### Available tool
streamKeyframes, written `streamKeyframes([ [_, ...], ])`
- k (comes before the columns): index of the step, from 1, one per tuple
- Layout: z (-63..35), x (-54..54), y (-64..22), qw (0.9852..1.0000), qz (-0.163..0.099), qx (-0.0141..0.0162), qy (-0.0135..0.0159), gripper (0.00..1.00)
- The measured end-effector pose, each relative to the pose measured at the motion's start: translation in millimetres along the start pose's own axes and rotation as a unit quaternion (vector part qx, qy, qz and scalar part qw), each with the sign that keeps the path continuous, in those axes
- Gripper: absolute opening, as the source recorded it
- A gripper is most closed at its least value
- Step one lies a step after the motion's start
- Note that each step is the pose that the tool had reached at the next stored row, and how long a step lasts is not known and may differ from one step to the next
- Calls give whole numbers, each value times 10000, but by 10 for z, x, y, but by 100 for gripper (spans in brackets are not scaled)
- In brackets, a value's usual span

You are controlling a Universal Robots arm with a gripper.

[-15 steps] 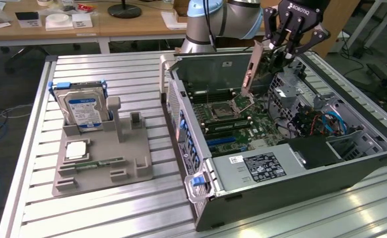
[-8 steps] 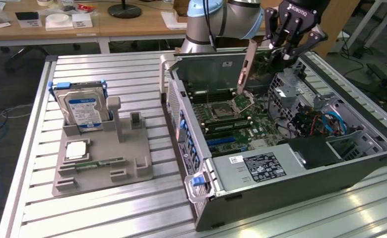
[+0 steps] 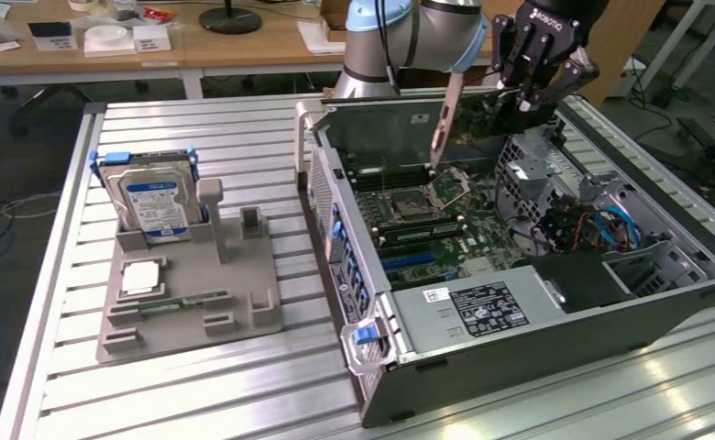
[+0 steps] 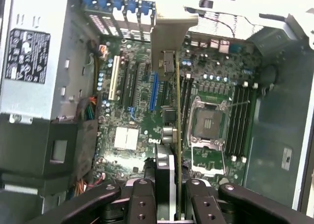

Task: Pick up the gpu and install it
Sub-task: 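Insert the gpu into the slot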

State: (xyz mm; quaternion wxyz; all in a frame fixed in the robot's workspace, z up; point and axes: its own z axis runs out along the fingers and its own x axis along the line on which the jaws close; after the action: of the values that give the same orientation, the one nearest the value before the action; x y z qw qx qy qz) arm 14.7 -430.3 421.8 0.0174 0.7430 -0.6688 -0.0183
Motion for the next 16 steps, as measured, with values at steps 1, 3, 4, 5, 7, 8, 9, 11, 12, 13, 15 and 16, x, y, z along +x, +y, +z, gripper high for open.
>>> streamKeyframes([
  [1, 2, 0, 0, 10000, 82, 0, -4, 28],
  [3, 5, 0, 0, 9998, 201, 1, -10, 28],
  [4, 6, 0, 0, 9997, 235, 1, -12, 28],
  [5, 8, 0, 1, 9996, 267, 1, -15, 28],
  [7, 18, -2, 13, 9995, 304, 2, -17, 28],
  [8, 28, -2, 19, 9995, 311, 2, -16, 28],
  [9, 46, -2, 23, 9995, 314, 2, -16, 28],
  [11, 75, 50, 27, 9995, 313, -2, -14, 28],
  [12, 94, 80, 30, 9995, 313, -5, -15, 28],
  [13, 114, 97, 31, 9995, 313, -6, -18, 28],
  [15, 143, 106, 32, 9995, 317, -8, -18, 28],
  [16, 157, 106, 31, 9993, 360, -7, -23, 28],
])
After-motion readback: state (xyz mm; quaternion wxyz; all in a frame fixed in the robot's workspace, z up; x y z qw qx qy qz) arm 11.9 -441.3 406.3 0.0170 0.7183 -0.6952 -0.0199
